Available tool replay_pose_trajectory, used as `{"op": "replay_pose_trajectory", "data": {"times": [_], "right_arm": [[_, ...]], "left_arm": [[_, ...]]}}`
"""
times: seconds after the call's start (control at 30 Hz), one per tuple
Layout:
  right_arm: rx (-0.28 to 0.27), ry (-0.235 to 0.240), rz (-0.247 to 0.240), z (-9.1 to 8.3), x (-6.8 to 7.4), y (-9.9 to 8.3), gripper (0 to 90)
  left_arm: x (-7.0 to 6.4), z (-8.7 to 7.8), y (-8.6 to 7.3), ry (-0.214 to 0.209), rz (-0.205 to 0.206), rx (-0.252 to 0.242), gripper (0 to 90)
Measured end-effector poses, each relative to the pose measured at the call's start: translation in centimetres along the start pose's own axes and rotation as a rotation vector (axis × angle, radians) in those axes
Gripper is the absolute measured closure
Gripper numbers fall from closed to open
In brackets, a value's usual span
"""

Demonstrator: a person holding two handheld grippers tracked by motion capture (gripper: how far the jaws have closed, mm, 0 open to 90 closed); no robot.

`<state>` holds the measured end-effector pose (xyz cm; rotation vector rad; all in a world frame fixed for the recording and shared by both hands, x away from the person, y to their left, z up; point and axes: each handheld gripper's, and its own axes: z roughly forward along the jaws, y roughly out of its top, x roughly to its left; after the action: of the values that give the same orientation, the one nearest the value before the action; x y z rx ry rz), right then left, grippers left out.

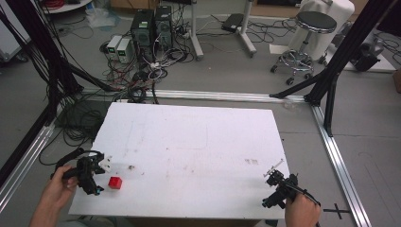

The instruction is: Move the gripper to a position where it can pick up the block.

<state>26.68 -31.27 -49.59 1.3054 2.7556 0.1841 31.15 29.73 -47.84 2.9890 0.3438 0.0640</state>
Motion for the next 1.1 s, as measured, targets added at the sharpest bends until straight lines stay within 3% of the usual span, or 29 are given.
{"op": "replay_pose_trajectory", "data": {"times": [0.4, 1.1], "right_arm": [[-0.006, 0.007, 0.0, 0.0, 0.0, -0.1, 1.8], [-0.007, 0.011, -0.003, 0.2, 0.0, -0.1, 1.8]], "left_arm": [[0.0, 0.9, 2.4, -0.036, 0.168, 0.031, 23.6], [0.3, 2.4, 3.6, -0.089, 0.31, 0.057, 23.8]]}}
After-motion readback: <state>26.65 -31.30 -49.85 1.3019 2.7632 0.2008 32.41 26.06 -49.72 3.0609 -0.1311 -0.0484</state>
